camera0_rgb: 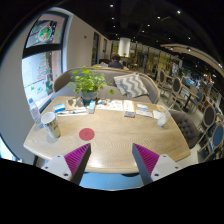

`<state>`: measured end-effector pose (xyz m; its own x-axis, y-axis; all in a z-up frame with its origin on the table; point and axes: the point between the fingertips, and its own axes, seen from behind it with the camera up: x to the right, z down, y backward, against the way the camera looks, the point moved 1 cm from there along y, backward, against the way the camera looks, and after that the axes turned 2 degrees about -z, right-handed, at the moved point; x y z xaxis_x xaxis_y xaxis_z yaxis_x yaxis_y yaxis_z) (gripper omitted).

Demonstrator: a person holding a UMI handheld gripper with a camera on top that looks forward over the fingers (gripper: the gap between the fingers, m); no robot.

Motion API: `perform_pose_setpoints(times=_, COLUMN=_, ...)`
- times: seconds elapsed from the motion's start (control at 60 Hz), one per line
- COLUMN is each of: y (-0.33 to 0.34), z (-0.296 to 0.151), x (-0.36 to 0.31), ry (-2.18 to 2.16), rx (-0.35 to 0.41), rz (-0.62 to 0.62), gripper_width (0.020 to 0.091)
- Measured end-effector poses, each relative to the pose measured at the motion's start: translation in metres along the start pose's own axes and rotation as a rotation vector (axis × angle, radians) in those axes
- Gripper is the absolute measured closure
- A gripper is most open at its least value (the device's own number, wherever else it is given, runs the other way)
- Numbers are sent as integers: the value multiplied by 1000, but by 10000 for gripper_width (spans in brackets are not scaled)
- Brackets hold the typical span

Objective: Pour water

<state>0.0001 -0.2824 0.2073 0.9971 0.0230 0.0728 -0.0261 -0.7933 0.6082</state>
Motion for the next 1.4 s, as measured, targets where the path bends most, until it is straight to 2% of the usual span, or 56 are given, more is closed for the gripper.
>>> perform_pose_setpoints(times=0.217, y=-4, z=13, x=-34, ry=23, rx=-40, rz=-25, gripper_width=250)
perform_pose_setpoints(times=0.383, y=3, z=23, x=-96, ry=60, rx=-49, rz=-88, gripper_width=249)
perform_pose_setpoints(times=0.6, y=5, z=15, x=-238, ry=92, rx=-10, rz=-236, gripper_width=247)
perform_pose_setpoints(times=0.833, y=-29, z=-29, x=-405, ry=52, rx=84, rz=-418, gripper_width=247)
perform_pose_setpoints(times=1.017, y=-115, z=-72, x=-464, ry=-22, rx=165, rz=-349, gripper_width=249)
perform_pose_setpoints(times=1.15, y=-174, z=-84, x=-484, ry=-19, rx=172, rz=-297, gripper_width=254)
perform_pose_setpoints(times=1.3, y=-223, z=-78, x=-489, ry=-32, rx=140, rz=-239, gripper_width=254)
perform_pose_setpoints(times=1.367, y=-235, z=-76, x=-489, ry=-47, rx=143, rz=-233, gripper_width=281)
perform_pose_setpoints(times=1.4, y=-237, z=-78, x=-490, ry=-39, rx=157, rz=-229, gripper_width=336)
